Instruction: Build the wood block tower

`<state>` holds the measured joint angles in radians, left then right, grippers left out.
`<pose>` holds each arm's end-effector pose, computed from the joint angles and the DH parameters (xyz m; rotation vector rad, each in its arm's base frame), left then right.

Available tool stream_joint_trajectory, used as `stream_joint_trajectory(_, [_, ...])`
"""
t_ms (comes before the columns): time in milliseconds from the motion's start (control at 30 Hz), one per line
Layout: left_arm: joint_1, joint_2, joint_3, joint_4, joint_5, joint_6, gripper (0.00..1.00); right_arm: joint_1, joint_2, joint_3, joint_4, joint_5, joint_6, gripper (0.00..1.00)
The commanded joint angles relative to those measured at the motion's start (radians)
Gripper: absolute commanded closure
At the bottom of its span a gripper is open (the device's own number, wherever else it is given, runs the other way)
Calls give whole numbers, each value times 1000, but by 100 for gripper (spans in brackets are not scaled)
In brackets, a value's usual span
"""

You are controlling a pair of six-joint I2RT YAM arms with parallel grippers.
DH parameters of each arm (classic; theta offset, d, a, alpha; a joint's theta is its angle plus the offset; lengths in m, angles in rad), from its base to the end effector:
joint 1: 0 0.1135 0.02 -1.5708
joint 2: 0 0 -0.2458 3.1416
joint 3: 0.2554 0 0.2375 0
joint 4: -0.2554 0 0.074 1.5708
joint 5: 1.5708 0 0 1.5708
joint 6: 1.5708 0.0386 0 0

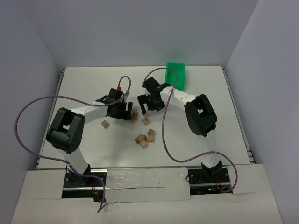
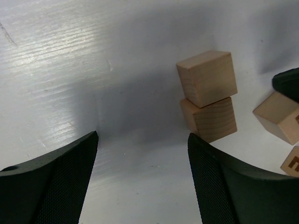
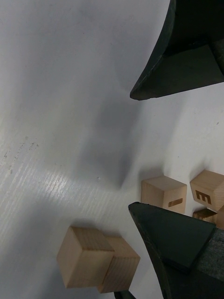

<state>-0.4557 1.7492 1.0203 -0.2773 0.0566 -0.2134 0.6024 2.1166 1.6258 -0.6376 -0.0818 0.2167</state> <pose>0.3000 -0.1495 0.1520 0.3365 2.5866 -0.3182 0.3498 0.2444 0.1666 -0.5512 2.6911 0.3491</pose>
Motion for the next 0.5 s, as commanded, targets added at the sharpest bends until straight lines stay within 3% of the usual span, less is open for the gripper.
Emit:
stream_joint_trajectory(0, [6,19,29,19,44,-28,17,10,5,-8,27,-12,15,2])
stream_joint_trajectory(467, [25,65,41,23,48,-34,17,10,11,-6,24,-18,13,1])
